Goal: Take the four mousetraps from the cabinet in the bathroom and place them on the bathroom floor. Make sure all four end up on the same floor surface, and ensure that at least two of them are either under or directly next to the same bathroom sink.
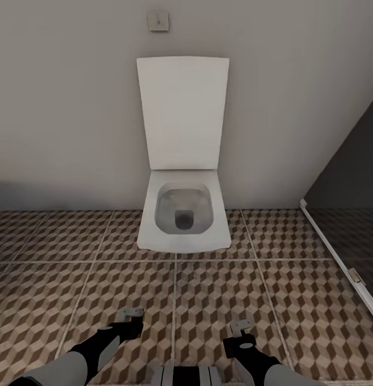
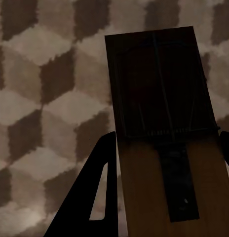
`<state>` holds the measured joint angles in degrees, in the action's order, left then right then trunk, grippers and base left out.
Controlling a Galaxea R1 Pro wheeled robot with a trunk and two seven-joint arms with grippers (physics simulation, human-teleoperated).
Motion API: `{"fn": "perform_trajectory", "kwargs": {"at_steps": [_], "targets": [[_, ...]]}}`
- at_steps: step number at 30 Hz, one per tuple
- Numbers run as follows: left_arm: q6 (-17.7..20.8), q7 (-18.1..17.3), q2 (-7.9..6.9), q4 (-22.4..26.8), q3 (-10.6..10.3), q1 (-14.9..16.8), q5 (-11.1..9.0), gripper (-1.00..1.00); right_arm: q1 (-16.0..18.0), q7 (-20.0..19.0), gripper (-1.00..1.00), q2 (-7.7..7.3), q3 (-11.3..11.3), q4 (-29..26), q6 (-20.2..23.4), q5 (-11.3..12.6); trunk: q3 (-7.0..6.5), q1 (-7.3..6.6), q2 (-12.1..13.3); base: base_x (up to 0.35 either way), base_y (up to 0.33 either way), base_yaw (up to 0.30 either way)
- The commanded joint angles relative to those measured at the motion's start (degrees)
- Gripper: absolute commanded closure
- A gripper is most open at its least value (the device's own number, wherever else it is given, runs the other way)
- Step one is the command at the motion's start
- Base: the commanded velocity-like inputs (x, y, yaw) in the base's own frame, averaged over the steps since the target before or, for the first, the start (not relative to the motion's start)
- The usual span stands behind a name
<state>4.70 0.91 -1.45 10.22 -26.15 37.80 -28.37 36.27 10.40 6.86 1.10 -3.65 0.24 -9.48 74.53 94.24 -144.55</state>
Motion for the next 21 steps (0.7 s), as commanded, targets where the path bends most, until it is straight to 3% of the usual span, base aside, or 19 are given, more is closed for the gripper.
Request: {"fn": "perform_trajectory", "kwargs": {"at_steps": [1,5,16,21], "targets": [[0.31,0.31,-0.05,0.15,-0.42,0.00,-0.36,1.00,0.03,0.20,1.00,0.01,0.07,0.04,-0.02,-0.31,0.04,-0.01,-0.01,0.000,0.000,0.000],[0.31,0.31,-0.05,0.15,-0.43,0.00,-0.32,1.00,0.03,0.23,1.00,0.06,0.05,0.04,-0.05,-0.42,0.04,-0.01,-0.01,0.000,0.000,0.000],[0.31,0.44,-0.05,-0.50,-0.52,0.00,-0.36,1.00,0.03,0.79,1.00,0.08,0.11,0.02,-0.55,-0.61,2.47,0.27,-0.16,0.000,0.000,0.000],[0.31,0.36,-0.05,-0.54,-0.54,0.00,-0.37,1.00,0.01,0.77,1.00,0.16,0.20,-0.03,-0.58,-0.78,2.47,0.27,-0.16,0.000,0.000,0.000]]}}
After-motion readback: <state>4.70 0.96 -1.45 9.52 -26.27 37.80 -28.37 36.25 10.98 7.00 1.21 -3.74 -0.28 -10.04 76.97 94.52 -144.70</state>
